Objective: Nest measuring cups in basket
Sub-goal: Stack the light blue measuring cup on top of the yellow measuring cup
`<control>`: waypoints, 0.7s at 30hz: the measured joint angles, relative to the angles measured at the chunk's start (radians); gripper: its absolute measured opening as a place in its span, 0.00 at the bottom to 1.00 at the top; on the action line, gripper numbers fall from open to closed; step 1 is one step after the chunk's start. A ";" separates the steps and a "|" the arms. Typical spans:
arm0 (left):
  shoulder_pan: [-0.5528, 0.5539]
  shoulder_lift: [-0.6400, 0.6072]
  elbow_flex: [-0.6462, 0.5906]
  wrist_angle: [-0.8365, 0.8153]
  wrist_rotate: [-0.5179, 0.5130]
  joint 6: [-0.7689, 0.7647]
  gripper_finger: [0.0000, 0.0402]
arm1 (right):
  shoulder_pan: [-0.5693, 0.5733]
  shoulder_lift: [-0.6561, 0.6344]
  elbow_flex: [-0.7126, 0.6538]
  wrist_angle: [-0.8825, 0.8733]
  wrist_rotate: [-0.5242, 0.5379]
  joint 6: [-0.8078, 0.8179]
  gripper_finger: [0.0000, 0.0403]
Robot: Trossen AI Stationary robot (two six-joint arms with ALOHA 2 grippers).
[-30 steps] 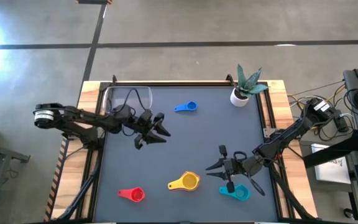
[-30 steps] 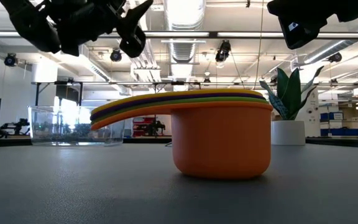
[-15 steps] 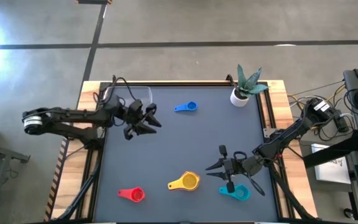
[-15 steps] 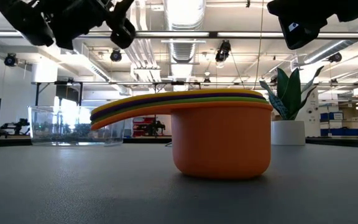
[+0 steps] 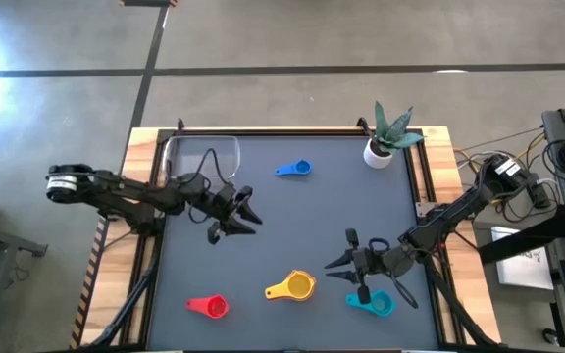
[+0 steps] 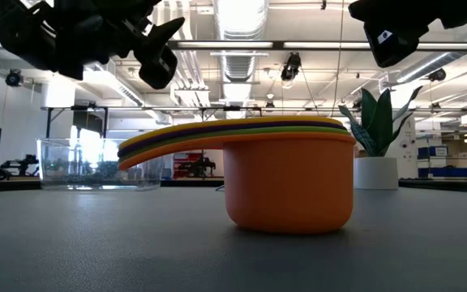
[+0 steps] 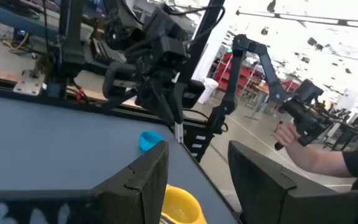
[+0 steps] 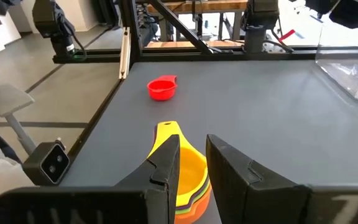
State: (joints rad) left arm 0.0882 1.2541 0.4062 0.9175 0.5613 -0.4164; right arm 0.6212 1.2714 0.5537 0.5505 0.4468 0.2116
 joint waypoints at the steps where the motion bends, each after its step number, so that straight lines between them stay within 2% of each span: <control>1: -0.004 0.003 0.004 0.000 0.000 -0.001 0.37 | 0.000 -0.002 0.000 -0.001 0.000 0.006 0.17; 5: -0.005 -0.009 0.006 -0.002 -0.001 -0.013 0.37 | 0.000 -0.026 0.015 -0.093 -0.007 0.034 0.17; 9: -0.005 -0.064 0.006 -0.018 0.001 -0.030 0.37 | 0.000 -0.072 0.089 -0.357 -0.009 0.121 0.17; 15: -0.005 -0.208 0.005 -0.196 -0.008 -0.009 0.35 | 0.001 -0.101 0.266 -0.812 -0.036 0.269 0.17; 21: -0.005 -0.359 0.004 -0.374 -0.053 0.032 0.30 | 0.005 -0.083 0.384 -1.073 -0.134 0.402 0.17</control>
State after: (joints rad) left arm 0.0830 0.8955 0.4107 0.5432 0.5079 -0.3845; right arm 0.6262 1.1885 0.9372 -0.5228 0.3131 0.6140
